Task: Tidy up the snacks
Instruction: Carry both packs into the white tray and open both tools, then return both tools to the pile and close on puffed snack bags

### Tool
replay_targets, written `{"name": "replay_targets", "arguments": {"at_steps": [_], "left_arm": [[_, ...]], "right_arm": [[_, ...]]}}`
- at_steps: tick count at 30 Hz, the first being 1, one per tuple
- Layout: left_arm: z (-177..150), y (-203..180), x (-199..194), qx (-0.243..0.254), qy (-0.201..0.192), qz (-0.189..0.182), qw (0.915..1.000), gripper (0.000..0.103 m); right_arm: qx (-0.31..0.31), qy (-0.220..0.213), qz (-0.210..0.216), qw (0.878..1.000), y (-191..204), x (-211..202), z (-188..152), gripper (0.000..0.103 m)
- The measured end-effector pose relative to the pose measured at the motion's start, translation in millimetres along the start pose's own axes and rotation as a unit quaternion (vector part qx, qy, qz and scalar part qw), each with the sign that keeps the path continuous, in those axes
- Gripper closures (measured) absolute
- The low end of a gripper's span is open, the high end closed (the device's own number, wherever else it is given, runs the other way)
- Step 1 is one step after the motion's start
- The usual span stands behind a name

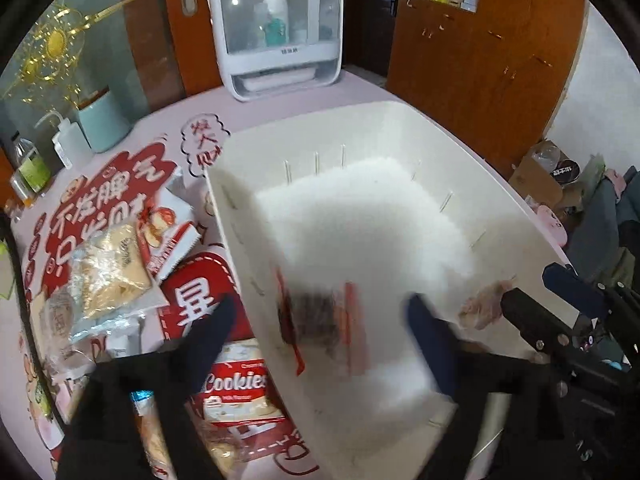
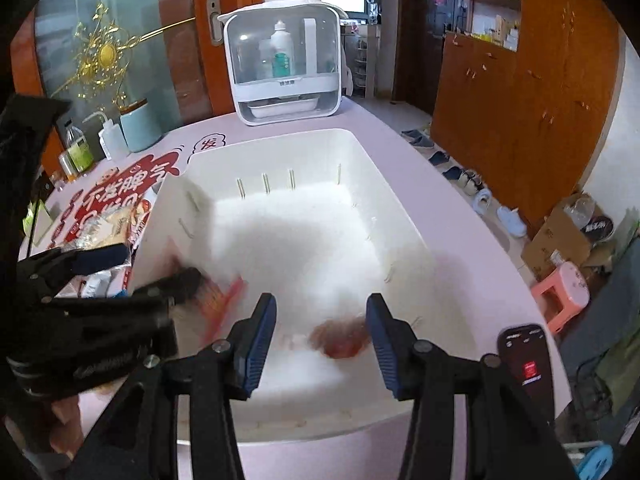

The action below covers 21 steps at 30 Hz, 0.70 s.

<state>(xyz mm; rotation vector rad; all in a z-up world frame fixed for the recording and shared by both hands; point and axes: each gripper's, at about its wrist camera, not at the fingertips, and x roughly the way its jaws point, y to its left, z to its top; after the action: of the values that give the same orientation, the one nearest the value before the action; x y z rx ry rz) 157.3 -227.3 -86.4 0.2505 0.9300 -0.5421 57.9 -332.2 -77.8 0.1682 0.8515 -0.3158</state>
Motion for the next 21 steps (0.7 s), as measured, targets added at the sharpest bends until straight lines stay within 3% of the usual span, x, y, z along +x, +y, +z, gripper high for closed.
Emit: {"name": "replay_targets", "arguments": {"at_steps": [9,17,21], "left_arm": [[-9,6,-28,-0.004,-0.023,0.016,0.9996,0.011],[-17,3,-52,-0.009,-0.056,0.041,0.9975,0.011],[-20,7,-63,-0.022,-0.069,0.031,0.9969,0.012]], "right_arm": [[0.021,-0.007,0.007,1.000,0,-13,-4,0.051],[0.006,-0.028,-0.015,0.999,5,-30,-3,0.051],[0.000,-0.048,-0.007,0.999,8,-42,-4,0.051]]}}
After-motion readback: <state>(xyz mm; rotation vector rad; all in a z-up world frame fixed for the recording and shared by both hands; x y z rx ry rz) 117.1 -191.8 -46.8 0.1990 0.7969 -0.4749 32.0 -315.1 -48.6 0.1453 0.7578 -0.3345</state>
